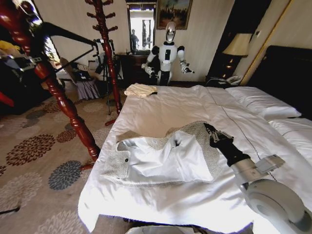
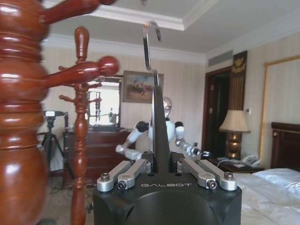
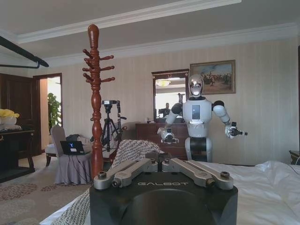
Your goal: Pick up the clothes from the bed and hang them on the clothes hanger.
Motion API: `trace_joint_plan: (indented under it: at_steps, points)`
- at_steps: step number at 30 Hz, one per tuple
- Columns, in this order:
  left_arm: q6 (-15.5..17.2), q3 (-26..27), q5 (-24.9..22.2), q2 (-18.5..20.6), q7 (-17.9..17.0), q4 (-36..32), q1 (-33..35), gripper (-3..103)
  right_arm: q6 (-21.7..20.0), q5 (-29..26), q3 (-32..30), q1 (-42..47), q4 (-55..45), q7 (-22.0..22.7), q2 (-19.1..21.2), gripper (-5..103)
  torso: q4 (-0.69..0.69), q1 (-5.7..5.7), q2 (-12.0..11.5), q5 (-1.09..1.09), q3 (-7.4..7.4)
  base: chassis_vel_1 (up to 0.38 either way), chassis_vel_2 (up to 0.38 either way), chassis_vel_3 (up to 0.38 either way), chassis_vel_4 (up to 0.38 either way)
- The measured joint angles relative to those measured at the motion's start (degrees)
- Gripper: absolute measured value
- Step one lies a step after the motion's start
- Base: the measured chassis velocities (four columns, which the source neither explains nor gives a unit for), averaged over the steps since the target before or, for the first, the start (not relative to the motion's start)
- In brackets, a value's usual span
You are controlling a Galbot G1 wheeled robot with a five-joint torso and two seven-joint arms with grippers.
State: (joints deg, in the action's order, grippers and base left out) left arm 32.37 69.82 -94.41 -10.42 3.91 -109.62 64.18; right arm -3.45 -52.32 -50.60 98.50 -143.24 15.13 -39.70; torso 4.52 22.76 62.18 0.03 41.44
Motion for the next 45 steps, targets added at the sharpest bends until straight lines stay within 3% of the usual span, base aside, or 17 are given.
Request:
trace_joint_plan:
  at_steps: [8,13,24,31,33,34,38,45]
  points:
    - [-1.20,-0.90,-0.08,-2.25,2.84,-3.23,1.16,18,0.03,-0.13,0.00,-0.27,0.00,0.00,0.00,0,-0.05,0.00,0.00,0.00,0.00,0.000,0.000,0.000,0.000]
    - [-2.81,-3.29,0.22,-6.56,8.07,-6.32,2.79,18,0.10,-0.16,0.01,-0.49,0.09,0.00,0.09,0,-0.05,0.00,0.00,-0.03,0.00,0.000,0.000,0.000,0.000]
    - [-2.81,-7.92,2.65,-13.99,16.85,-10.31,5.06,18,0.11,-0.04,0.43,-0.50,0.60,0.00,-0.08,0,-0.05,0.00,0.00,-0.02,0.00,0.000,0.000,0.000,0.000]
    - [0.49,-11.39,5.48,-17.63,23.56,-13.22,6.83,18,-1.71,3.81,0.03,-0.47,1.52,3.39,-0.23,0,-0.05,0.01,0.00,-0.02,0.00,0.000,0.000,0.000,0.000]
    - [1.78,-12.02,7.71,-18.24,28.70,-14.80,9.48,18,-2.99,4.09,-0.48,-0.42,1.64,5.55,-0.23,0,-0.05,0.00,0.00,-0.01,0.00,0.000,0.000,0.000,0.000]
    - [1.78,-12.02,7.71,-18.24,28.70,-14.80,9.48,18,-2.99,4.09,-0.48,-0.42,1.64,5.55,-0.23,0,-0.05,0.00,0.00,-0.01,0.00,0.000,0.000,0.000,0.000]
    - [1.32,-13.77,14.32,-17.58,35.74,-15.25,12.22,18,-3.54,3.31,-0.98,-0.23,1.18,6.42,-0.38,0,-0.06,0.00,0.00,-0.03,0.00,0.000,0.000,0.000,0.000]
    - [0.82,-16.19,18.15,-17.83,38.87,-16.45,12.22,18,-4.01,3.53,-1.00,-0.05,1.15,7.27,-0.65,0,-0.05,0.00,0.00,-0.02,0.00,0.000,0.000,0.000,0.000]
